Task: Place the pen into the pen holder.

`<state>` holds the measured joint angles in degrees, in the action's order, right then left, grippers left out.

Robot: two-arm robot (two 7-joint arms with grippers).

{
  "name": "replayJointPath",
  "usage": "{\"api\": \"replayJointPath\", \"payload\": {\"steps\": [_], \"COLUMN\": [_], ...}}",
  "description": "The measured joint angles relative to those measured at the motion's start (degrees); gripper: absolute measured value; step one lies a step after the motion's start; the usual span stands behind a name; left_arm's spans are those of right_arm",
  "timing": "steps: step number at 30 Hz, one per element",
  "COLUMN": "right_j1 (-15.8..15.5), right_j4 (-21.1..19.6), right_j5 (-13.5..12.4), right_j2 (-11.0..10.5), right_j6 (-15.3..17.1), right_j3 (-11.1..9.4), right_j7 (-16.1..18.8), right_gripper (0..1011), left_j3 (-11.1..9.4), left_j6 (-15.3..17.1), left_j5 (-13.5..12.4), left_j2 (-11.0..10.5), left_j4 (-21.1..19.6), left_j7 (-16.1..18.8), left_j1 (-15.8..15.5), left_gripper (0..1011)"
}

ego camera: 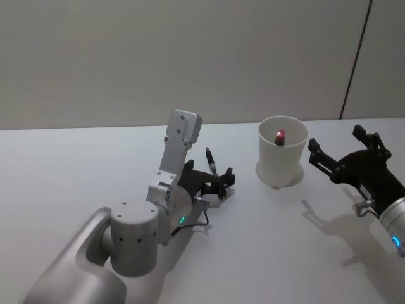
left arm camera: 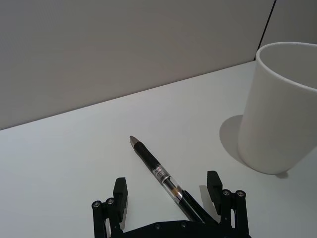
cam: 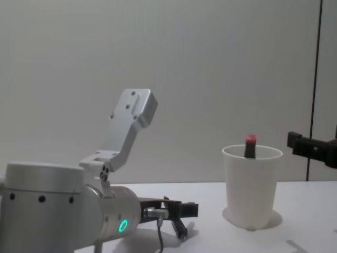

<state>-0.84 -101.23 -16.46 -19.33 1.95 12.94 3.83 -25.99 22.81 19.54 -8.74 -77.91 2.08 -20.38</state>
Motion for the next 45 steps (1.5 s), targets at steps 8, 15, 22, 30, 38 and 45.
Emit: {"api": "replayJointPath", "payload": {"steps": [8, 15, 22, 30, 38, 45], "right_j1": [0.00, 0.00, 0.00, 0.00, 0.00, 0.00], "right_j4": [0.00, 0.00, 0.00, 0.00, 0.00, 0.00], "right_j5": [0.00, 0.00, 0.00, 0.00, 0.00, 0.00], "right_j2": [0.00, 0.00, 0.00, 0.00, 0.00, 0.00], "right_j6": [0.00, 0.00, 0.00, 0.00, 0.00, 0.00], "right_j3": [0.00, 0.00, 0.00, 0.00, 0.00, 0.00], "right_j7": [0.00, 0.00, 0.00, 0.00, 0.00, 0.00], "right_gripper": [1002, 1002, 1002, 1002, 1002, 1002], "left_j3": [0.02, 0.10, 0.19, 0.02, -0.43, -0.91], "left_j6": [0.23, 0.50, 0.86, 1.56, 2.02, 2.26], "left_j5": [0.98, 1.95, 2.31, 0.66, -1.88, -4.54], "left_j2": [0.95, 1.69, 2.26, 2.84, 3.18, 3.52], "left_j4": [1.09, 1.95, 2.69, 3.41, 3.84, 4.27], "left_j7": [0.85, 1.51, 2.63, 4.17, 4.81, 4.97], "left_j1": [-0.53, -0.98, -1.29, -1.61, -1.79, -1.97], "left_gripper": [1001, 1001, 1001, 1001, 1001, 1001]}}
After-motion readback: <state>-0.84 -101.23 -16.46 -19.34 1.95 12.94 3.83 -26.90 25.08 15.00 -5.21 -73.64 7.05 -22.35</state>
